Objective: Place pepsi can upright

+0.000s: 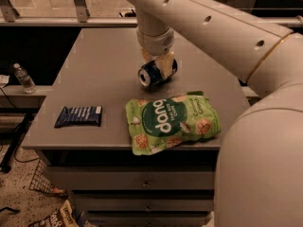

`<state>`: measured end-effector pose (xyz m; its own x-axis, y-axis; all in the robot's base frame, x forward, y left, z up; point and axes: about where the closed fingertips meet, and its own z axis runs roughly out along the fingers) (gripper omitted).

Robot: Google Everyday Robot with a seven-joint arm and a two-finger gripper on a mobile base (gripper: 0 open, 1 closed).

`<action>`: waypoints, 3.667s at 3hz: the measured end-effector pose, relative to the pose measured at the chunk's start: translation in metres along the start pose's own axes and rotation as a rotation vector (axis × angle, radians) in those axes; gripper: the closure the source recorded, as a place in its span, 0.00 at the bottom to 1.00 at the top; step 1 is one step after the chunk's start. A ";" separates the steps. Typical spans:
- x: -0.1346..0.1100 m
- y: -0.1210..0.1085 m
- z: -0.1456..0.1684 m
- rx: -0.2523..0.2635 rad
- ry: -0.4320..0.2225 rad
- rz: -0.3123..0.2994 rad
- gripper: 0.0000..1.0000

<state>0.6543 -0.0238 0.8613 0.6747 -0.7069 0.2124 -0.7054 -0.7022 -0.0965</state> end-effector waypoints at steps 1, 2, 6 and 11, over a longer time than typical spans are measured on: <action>0.011 -0.002 -0.028 0.051 -0.119 0.101 1.00; 0.016 -0.019 -0.052 0.139 -0.140 0.119 1.00; 0.020 -0.005 -0.086 0.356 -0.414 0.616 1.00; 0.000 -0.024 -0.034 0.631 -1.019 1.000 1.00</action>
Offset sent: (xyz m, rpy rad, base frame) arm 0.0017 -0.0041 0.0247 0.1209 0.0375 -0.0668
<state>0.6637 -0.0038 0.8971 0.0457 -0.4648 -0.8843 -0.9153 0.3350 -0.2234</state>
